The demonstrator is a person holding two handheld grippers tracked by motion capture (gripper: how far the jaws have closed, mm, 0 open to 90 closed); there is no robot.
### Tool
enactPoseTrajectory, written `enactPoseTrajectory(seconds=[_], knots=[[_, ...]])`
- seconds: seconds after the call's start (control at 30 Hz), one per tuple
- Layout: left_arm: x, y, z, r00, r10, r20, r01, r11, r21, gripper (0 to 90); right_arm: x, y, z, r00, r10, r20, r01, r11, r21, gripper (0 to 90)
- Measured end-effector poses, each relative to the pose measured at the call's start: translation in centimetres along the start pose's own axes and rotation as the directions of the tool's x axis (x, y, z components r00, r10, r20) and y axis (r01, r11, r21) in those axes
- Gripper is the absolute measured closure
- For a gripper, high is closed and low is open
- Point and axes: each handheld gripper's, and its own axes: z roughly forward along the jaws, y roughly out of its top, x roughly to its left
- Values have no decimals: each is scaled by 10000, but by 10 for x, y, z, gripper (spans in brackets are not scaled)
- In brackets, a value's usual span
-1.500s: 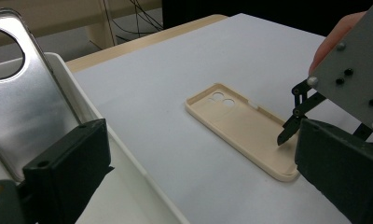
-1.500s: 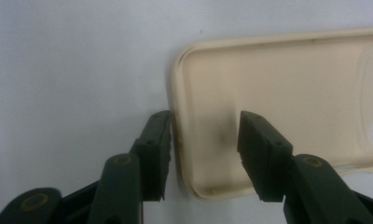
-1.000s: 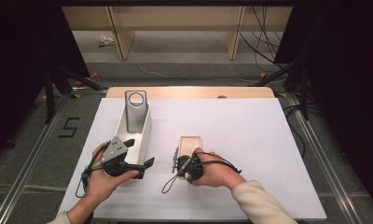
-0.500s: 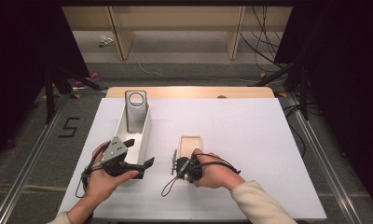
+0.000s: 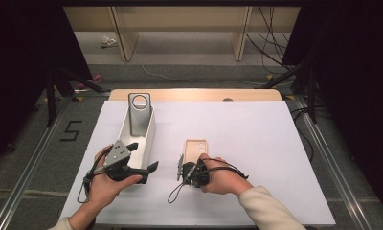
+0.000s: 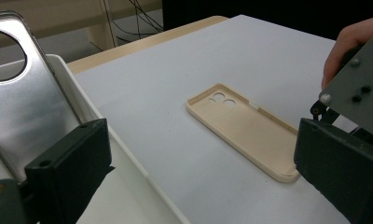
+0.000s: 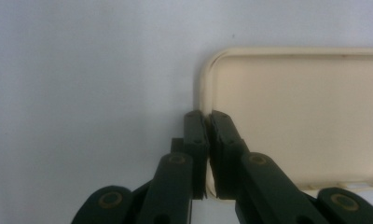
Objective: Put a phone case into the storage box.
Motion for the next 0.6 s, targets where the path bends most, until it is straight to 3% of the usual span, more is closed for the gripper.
enactPoseTrajectory(seconds=[0.17, 0.33, 0.6], knots=[[0, 0, 0, 10000, -12, -9, 12, 10000, 0, 36, -2, -6, -4, 9995, 284, -126, -290, 9982, -522, 865], [1, 0, 0, 10000, -37, -17, 37, 10000, -4, 38, -4, -15, -13, 9982, 572, -205, -595, 9884, -1396, 865], [1, 0, 0, 10000, -72, -13, 72, 10000, -51, 42, -8, -32, -28, 9912, 1261, -410, -1325, 9554, -2641, 868]])
